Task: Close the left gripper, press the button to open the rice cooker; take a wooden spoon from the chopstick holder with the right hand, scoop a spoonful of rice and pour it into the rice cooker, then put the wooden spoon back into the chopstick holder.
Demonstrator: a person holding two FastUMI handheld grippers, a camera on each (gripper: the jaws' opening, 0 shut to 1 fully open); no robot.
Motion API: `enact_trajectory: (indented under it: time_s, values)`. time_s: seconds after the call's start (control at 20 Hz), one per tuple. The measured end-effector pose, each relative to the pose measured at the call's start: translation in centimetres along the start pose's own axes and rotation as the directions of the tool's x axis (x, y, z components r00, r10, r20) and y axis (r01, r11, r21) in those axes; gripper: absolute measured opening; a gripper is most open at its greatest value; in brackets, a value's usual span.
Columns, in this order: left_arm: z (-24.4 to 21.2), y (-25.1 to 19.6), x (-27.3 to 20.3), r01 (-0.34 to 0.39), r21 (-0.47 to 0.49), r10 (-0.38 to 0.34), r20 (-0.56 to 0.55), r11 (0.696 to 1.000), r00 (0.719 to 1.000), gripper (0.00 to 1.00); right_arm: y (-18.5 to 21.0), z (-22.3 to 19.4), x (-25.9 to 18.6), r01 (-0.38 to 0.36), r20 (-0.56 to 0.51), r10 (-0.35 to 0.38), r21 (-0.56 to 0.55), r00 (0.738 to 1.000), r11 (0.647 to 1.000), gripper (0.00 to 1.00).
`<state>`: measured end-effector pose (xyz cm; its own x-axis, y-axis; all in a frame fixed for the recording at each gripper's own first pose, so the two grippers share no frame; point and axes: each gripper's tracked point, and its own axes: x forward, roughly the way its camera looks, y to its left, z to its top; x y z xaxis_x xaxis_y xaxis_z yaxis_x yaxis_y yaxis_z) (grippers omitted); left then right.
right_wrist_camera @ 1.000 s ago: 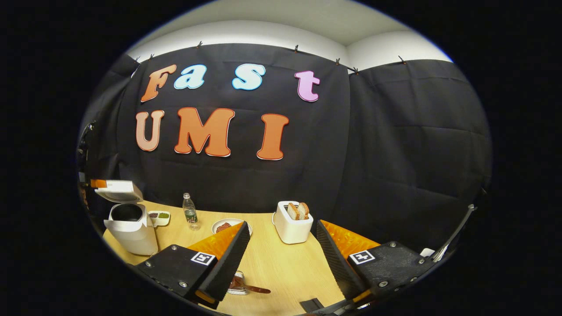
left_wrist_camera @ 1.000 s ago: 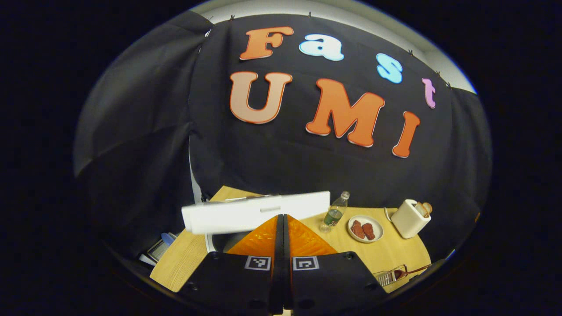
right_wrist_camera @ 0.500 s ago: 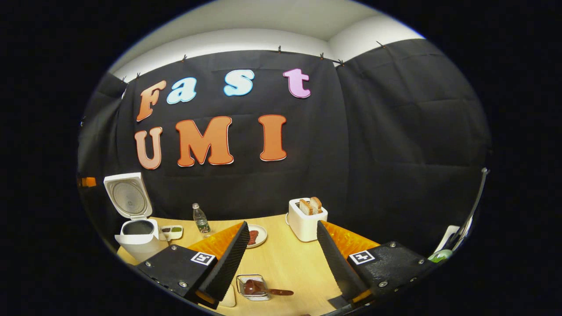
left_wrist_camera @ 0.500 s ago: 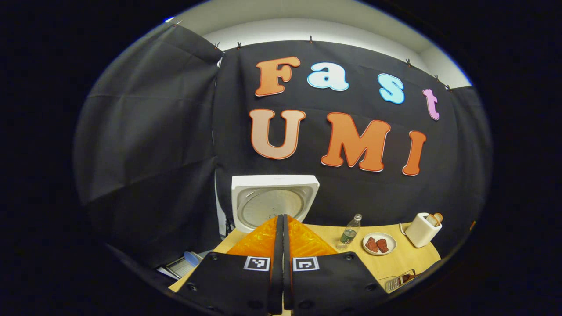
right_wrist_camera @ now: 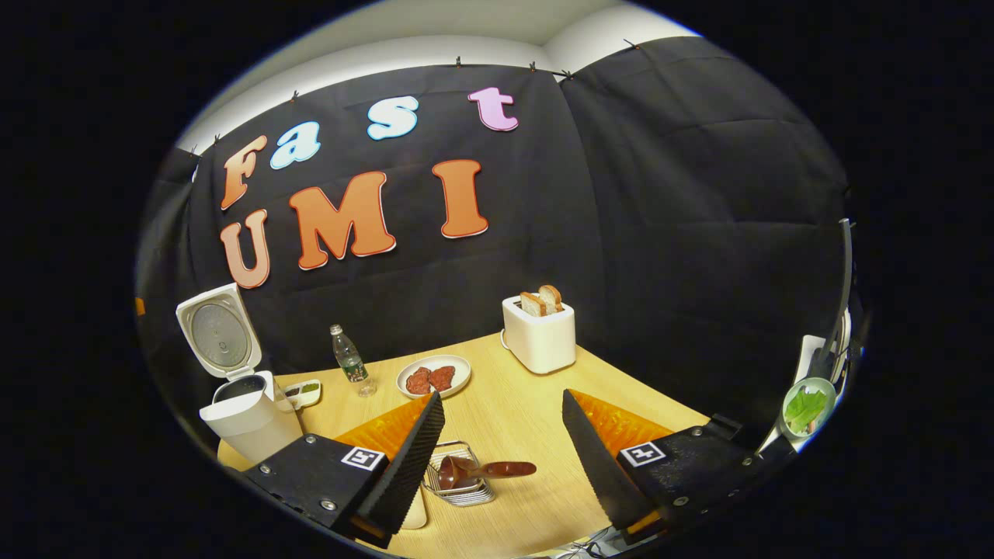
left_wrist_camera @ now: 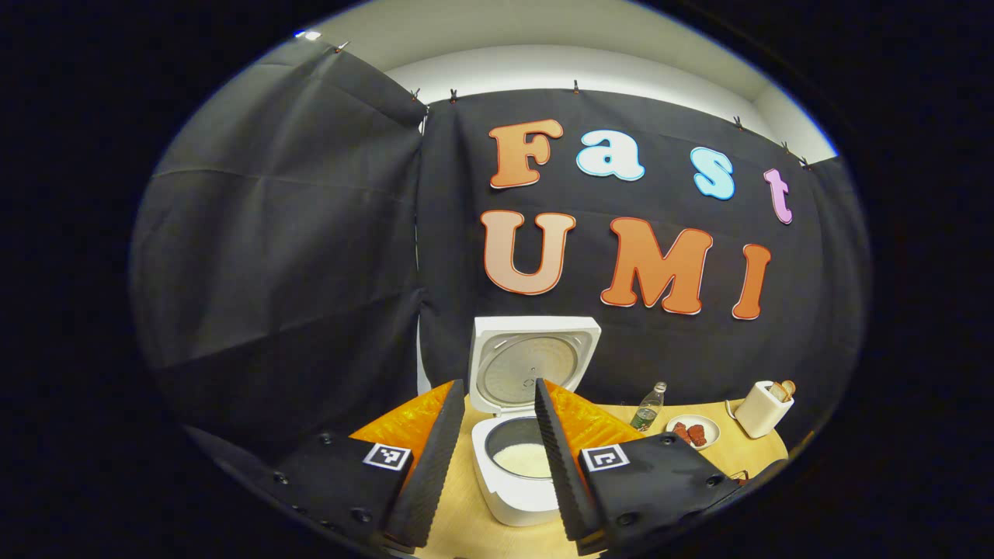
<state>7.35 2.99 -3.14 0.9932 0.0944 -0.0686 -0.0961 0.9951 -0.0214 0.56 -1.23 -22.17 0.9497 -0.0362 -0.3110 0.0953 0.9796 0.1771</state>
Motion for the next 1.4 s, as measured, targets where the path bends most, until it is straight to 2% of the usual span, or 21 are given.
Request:
enact_trajectory:
  time_s: [0.05, 0.15, 0.35, 0.5, 0.6, 0.8, 0.85, 0.9, 1.05, 1.4]
  values:
    - [0.3, 0.5, -0.6, -0.003, 0.006, 0.003, 0.006, 1.0, 1.0, 0.67, 0.2, -1.0, -0.1, 0.0, -0.019, 0.001, 0.02, 1.0, 1.0, 0.95]
    - [0.8, 1.6, -1.3, -0.004, 0.018, 0.003, 0.021, 1.0, 1.0, 0.76, 0.5, -2.9, 0.2, 0.003, -0.047, -0.001, 0.043, 0.999, 0.999, 0.94]
    - [1.3, 3.0, -2.4, -0.001, 0.024, 0.001, 0.04, 1.0, 0.999, 0.75, 1.1, -6.4, 0.7, 0.01, -0.111, -0.001, 0.076, 0.994, 0.997, 0.94]
    - [1.3, 4.3, -3.0, -0.027, 0.032, 0.025, 0.047, 0.999, 0.999, 1.0, 0.8, -8.5, 1.9, 0.024, -0.15, -0.013, 0.077, 0.989, 0.997, 0.95]
    - [1.2, 5.1, -3.3, -0.043, 0.033, 0.041, 0.045, 0.999, 0.998, 1.0, 0.8, -9.4, 2.9, 0.031, -0.17, -0.014, 0.096, 0.985, 0.995, 0.94]
    - [0.6, 6.9, -3.5, -0.086, 0.057, 0.083, 0.042, 0.995, 0.996, 1.0, 1.4, -10.5, 3.5, 0.034, -0.197, 0.006, 0.198, 0.98, 0.98, 0.76]
    - [0.5, 7.1, -3.7, -0.094, 0.062, 0.092, 0.044, 0.994, 0.995, 1.0, 1.5, -10.7, 3.5, 0.037, -0.201, 0.008, 0.217, 0.98, 0.976, 0.69]
    - [0.4, 7.4, -3.7, -0.098, 0.068, 0.095, 0.04, 0.993, 0.995, 1.0, 1.3, -10.7, 3.7, 0.04, -0.199, 0.006, 0.225, 0.98, 0.974, 0.66]
    - [-0.1, 7.5, -3.8, -0.087, 0.066, 0.085, 0.025, 0.994, 0.996, 1.0, 1.1, -10.0, 4.0, 0.05, -0.189, -0.001, 0.257, 0.982, 0.965, 0.47]
    - [-0.6, 8.2, -3.2, -0.098, 0.032, 0.097, 0.008, 0.995, 0.995, 1.0, 2.6, -9.0, 5.6, 0.05, -0.25, 0.033, 0.318, 0.968, 0.947, 0.33]
